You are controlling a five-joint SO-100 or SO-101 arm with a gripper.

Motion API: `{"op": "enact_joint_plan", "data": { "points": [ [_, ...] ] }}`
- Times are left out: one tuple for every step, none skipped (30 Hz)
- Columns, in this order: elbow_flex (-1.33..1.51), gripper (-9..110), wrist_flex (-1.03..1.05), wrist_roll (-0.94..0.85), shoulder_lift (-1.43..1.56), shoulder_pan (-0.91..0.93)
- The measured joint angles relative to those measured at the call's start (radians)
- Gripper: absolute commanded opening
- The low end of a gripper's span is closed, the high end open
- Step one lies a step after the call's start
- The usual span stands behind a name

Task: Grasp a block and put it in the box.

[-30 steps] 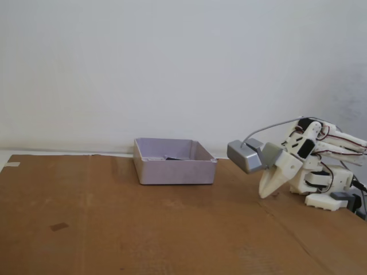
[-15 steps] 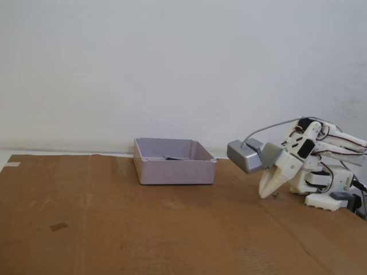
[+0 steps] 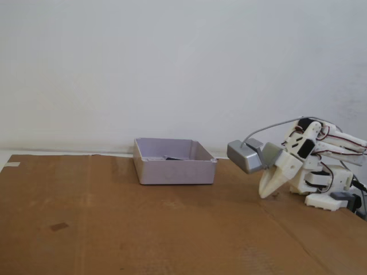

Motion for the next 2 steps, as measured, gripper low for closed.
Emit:
{"op": "enact_joint_plan", "data": {
  "points": [
    [0.0, 0, 0.0, 0.0, 0.0, 0.0],
    [0.0, 0, 0.0, 0.0, 0.0, 0.0]
  ]
}}
